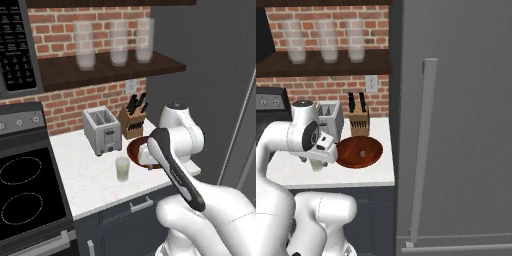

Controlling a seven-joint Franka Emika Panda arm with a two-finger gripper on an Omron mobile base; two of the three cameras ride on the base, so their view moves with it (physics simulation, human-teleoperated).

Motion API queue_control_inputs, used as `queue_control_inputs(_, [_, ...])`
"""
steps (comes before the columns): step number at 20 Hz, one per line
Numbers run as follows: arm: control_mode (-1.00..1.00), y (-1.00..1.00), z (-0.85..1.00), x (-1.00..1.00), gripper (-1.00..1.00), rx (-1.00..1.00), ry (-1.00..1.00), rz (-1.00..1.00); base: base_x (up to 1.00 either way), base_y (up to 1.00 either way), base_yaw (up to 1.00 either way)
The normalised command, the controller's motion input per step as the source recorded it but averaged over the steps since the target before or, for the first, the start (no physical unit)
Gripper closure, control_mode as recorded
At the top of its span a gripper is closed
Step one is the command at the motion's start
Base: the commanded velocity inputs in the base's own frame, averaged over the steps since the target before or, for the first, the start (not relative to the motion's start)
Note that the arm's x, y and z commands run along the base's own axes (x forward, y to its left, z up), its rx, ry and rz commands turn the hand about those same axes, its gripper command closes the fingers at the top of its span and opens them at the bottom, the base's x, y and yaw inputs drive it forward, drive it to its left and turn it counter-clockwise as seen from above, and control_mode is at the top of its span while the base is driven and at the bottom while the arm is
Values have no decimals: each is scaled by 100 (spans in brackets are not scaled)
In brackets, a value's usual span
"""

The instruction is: Grab a lemon wedge from the fridge and one ice cube from the ice bowl, and put them in the glass of lemonade.

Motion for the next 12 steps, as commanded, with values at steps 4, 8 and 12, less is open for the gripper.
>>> queue_control_inputs(4, [-100, -38, 43, -59, -100, 2, 0, -2, 0, 0, 0])
queue_control_inputs(8, [-100, -10, 25, -54, -100, 0, -1, 0, 0, 0, 0])
queue_control_inputs(12, [-100, 0, 1, -11, -100, 0, -2, 0, 0, 0, 0])
